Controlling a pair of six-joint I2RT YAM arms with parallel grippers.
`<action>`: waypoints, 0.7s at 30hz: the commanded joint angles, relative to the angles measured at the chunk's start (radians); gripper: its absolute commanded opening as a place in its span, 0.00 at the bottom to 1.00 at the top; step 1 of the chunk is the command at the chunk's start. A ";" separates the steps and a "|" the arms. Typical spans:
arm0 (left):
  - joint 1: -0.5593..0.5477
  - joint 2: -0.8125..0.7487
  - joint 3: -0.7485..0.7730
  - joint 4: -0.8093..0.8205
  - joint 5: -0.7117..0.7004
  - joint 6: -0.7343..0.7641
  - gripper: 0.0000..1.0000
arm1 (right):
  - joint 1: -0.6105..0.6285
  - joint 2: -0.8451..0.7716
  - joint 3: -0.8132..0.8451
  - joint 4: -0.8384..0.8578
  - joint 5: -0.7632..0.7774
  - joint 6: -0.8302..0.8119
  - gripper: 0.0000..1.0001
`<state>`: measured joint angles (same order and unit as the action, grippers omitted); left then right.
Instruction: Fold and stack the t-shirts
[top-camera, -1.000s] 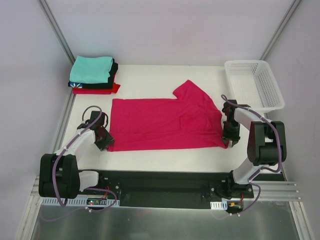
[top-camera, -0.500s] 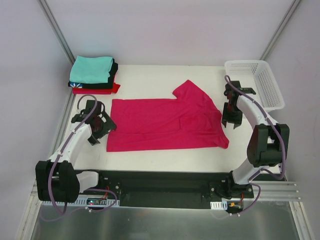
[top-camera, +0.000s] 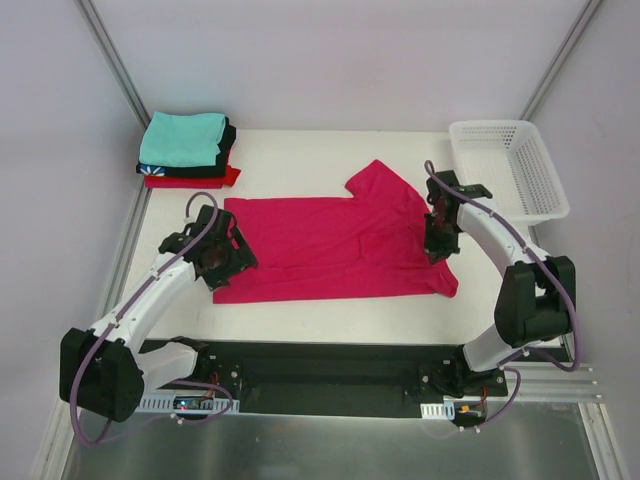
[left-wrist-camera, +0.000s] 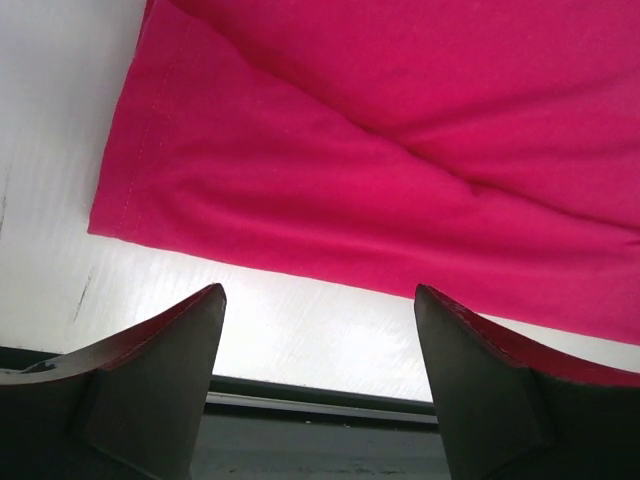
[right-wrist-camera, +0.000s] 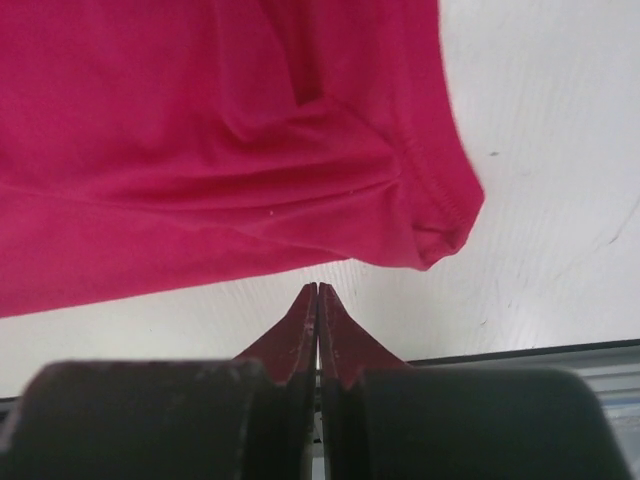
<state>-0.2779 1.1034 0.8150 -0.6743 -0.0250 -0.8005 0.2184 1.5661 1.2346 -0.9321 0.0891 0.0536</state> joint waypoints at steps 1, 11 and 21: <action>-0.035 0.039 -0.054 0.030 0.005 -0.037 0.70 | 0.032 -0.012 -0.107 0.052 -0.034 0.045 0.01; -0.043 0.039 -0.131 0.059 -0.042 -0.040 0.62 | 0.045 0.035 -0.164 0.118 -0.023 0.043 0.01; -0.041 0.098 -0.178 0.107 -0.092 -0.042 0.50 | 0.047 0.058 -0.178 0.134 -0.019 0.028 0.01</action>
<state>-0.3088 1.1671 0.6724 -0.5896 -0.0834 -0.8295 0.2592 1.6264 1.0561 -0.8062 0.0654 0.0826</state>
